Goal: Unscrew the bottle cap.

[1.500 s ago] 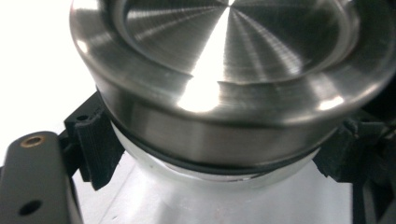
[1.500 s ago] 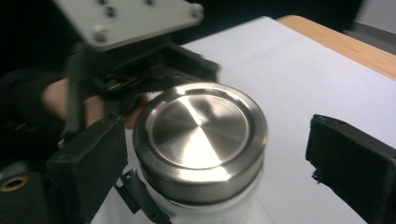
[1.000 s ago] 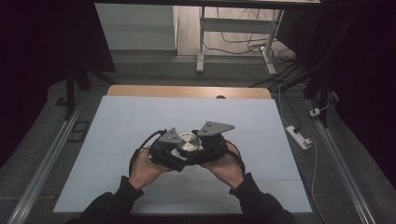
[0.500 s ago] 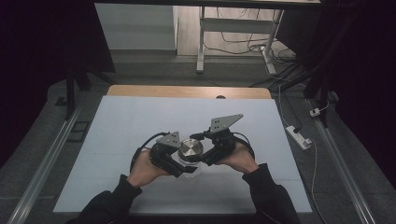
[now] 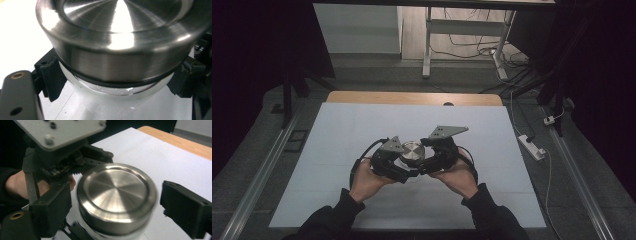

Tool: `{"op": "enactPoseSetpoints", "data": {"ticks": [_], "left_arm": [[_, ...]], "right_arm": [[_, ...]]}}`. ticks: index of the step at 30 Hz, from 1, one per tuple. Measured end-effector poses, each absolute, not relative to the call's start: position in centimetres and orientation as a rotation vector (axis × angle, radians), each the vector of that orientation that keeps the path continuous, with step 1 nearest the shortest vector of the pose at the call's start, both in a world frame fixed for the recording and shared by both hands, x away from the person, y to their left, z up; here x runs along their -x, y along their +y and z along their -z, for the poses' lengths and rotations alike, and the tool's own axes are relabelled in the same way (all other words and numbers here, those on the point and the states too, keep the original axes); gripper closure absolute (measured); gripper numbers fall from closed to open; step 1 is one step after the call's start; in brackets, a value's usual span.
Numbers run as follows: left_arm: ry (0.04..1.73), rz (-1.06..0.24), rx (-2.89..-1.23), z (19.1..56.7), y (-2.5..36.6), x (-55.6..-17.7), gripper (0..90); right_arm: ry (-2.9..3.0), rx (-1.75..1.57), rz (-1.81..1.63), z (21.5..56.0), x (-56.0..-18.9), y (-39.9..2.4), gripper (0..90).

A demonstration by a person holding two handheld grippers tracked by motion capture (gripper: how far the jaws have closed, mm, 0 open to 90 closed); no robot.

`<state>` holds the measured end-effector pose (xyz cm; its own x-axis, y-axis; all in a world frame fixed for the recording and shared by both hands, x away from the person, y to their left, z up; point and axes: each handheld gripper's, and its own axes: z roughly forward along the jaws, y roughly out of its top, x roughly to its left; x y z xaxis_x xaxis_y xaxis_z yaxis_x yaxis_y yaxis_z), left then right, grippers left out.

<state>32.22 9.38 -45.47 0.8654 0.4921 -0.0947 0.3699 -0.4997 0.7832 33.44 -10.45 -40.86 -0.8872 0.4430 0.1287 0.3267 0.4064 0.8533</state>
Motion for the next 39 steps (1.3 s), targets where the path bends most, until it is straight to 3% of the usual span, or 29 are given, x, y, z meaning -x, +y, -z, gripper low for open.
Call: {"op": "enactPoseSetpoints", "data": {"ticks": [4, 18, 22, 24, 27, 33, 35, 39], "left_arm": [[0.610, -0.188, -2.166, 45.5, 9.1, -32.0, 15.8], [0.395, -0.024, -2.144, 45.2, 9.2, -31.9, 15.8], [0.417, -0.041, -2.152, 45.2, 9.1, -32.0, 15.8], [0.464, -0.066, -2.147, 45.2, 9.4, -32.1, 15.7], [0.489, -0.086, -2.147, 45.2, 9.6, -32.1, 15.8], [0.514, -0.105, -2.154, 45.2, 9.5, -32.2, 15.8], [0.511, -0.106, -2.155, 45.2, 9.4, -32.1, 15.8], [0.516, -0.115, -2.167, 45.3, 9.3, -32.0, 15.8]], "right_arm": [[2.470, -0.678, -1.434, 41.1, -32.7, -9.6, 19.2], [2.729, -0.322, -1.657, 40.6, -34.9, -12.0, 19.6], [2.745, -0.321, -1.691, 40.8, -35.3, -12.4, 19.1], [2.707, -0.417, -1.652, 40.6, -35.3, -12.3, 12.6], [2.649, -0.481, -1.632, 40.4, -35.0, -12.2, 10.0], [2.607, -0.485, -1.586, 40.8, -34.2, -11.3, 11.0], [2.597, -0.451, -1.545, 41.2, -33.8, -10.6, 17.6], [2.580, -0.453, -1.545, 41.3, -33.7, -10.5, 18.7]]}}
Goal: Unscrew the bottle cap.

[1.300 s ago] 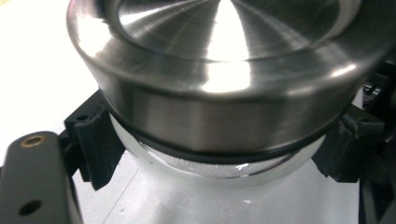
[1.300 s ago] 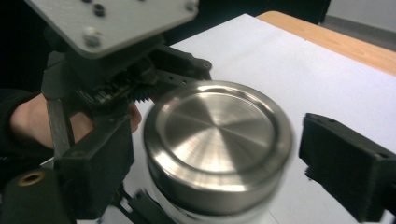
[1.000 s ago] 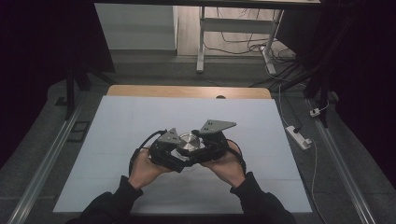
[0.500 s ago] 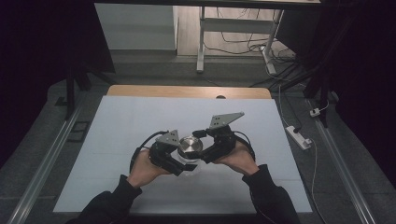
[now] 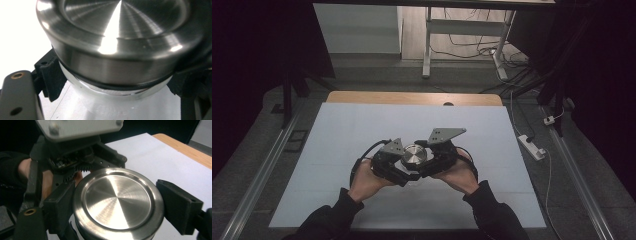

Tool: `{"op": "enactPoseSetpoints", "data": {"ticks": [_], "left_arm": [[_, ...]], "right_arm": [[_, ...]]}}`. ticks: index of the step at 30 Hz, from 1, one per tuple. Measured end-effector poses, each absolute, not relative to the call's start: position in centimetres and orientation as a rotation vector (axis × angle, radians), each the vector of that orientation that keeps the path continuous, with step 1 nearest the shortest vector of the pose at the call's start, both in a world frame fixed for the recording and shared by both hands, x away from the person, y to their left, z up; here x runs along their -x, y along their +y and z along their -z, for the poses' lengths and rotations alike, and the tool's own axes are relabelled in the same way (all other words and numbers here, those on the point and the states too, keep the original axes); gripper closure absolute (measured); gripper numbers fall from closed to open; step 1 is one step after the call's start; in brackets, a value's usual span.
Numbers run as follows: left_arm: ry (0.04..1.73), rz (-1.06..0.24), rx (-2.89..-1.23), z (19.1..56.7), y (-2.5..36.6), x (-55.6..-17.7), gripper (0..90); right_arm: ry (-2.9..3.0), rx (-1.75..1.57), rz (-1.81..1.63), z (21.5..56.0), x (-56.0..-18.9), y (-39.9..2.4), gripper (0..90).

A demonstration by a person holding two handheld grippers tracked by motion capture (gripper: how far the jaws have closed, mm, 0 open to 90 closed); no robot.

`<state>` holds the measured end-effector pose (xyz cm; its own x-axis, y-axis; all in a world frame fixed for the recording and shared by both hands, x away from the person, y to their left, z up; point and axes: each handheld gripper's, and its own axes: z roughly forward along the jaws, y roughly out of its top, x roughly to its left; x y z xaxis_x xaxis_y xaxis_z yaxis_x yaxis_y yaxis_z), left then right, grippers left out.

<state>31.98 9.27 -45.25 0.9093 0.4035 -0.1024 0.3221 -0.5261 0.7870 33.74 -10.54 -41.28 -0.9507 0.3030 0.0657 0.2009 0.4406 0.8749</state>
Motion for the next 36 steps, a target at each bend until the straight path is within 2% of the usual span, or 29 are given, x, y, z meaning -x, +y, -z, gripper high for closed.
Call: {"op": "enactPoseSetpoints", "data": {"ticks": [36], "left_arm": [[0.574, -0.170, -2.162, 45.9, 10.3, -32.8, 15.8]], "right_arm": [[2.475, -0.534, -1.589, 39.4, -33.4, -12.7, 19.8]]}}
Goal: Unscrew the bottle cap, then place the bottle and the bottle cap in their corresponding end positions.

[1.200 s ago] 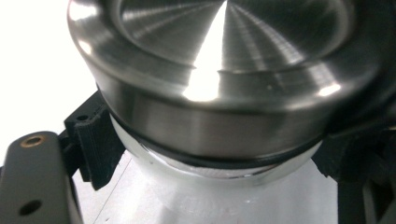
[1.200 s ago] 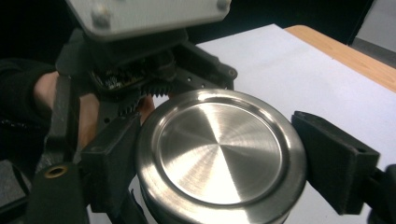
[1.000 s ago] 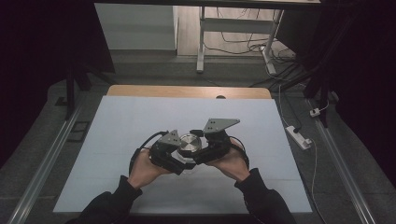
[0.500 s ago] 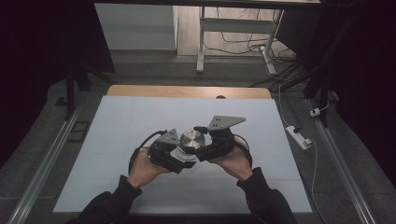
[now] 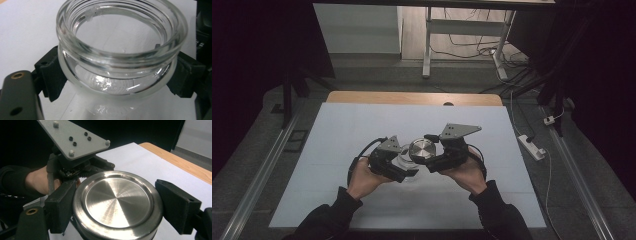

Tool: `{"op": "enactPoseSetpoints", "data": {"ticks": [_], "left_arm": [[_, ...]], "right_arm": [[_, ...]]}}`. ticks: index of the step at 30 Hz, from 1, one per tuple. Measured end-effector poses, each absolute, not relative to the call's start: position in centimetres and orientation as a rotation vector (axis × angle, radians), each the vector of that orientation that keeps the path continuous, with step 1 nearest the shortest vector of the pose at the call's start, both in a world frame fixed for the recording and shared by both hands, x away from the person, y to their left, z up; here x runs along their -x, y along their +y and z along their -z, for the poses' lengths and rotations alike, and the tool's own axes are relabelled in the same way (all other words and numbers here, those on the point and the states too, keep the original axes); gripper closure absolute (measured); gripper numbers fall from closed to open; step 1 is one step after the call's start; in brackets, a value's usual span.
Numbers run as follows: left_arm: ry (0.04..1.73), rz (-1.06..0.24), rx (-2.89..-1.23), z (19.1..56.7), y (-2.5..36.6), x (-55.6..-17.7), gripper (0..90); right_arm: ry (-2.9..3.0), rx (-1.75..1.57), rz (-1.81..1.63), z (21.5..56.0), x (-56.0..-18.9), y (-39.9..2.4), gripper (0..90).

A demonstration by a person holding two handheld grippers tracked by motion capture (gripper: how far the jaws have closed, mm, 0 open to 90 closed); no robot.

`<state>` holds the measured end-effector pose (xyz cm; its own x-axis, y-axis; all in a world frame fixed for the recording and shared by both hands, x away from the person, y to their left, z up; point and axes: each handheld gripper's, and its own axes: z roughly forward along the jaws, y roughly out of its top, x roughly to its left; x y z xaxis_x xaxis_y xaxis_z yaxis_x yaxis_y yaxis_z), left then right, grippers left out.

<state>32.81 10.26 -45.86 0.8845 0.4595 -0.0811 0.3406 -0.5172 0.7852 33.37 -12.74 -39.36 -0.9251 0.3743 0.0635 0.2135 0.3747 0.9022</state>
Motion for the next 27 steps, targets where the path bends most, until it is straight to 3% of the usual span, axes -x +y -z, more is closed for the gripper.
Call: {"op": "enactPoseSetpoints", "data": {"ticks": [27], "left_arm": [[0.630, -0.233, -2.142, 46.2, 11.5, -34.2, 15.8]], "right_arm": [[2.505, -0.539, -1.558, 40.8, -32.1, -13.5, 19.7]]}}
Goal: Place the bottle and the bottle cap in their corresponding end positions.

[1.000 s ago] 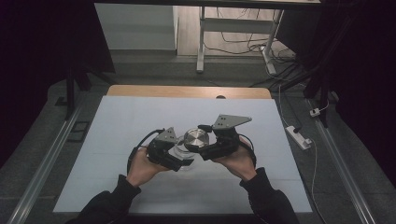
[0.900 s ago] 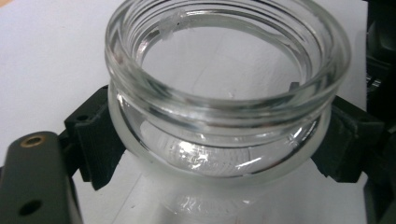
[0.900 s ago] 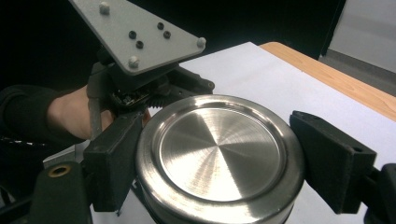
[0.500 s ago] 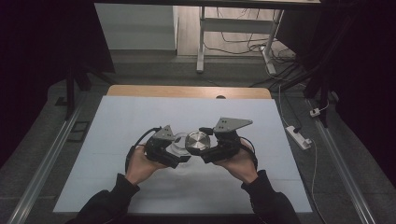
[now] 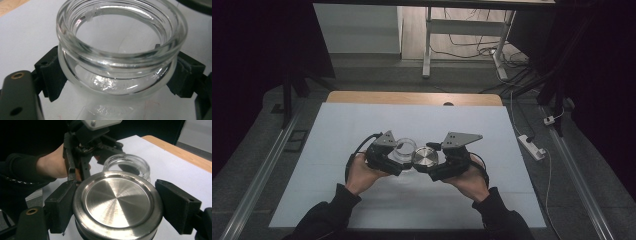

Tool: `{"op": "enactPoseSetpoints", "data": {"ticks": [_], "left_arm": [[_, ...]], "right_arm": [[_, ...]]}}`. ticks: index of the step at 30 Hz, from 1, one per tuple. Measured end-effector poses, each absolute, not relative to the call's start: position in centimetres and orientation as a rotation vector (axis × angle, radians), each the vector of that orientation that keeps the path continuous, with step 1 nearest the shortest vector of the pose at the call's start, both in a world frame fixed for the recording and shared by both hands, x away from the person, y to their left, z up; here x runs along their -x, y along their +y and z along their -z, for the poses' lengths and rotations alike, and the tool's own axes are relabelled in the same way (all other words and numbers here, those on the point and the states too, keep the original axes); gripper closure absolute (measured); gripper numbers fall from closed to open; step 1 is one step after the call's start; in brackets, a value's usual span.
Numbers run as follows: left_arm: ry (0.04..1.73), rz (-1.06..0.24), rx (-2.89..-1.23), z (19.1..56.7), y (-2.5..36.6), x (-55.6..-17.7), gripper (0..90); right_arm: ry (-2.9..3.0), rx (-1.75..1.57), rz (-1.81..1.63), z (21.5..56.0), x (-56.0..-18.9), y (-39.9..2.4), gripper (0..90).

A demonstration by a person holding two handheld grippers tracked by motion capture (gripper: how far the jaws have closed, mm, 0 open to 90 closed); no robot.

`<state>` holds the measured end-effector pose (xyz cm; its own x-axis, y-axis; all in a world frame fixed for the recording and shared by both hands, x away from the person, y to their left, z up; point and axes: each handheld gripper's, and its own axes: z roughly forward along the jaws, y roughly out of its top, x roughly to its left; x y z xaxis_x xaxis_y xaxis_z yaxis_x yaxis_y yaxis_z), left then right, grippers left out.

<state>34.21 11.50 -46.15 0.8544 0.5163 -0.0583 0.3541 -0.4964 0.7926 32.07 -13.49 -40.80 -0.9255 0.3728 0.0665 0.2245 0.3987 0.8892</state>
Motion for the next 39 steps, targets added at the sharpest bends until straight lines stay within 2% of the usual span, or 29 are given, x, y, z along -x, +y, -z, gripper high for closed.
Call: {"op": "enactPoseSetpoints", "data": {"ticks": [39], "left_arm": [[0.597, -0.287, -2.100, 46.2, 9.9, -37.9, 15.8]], "right_arm": [[2.578, -0.490, -1.556, 44.8, -29.6, -13.6, 19.7]]}}
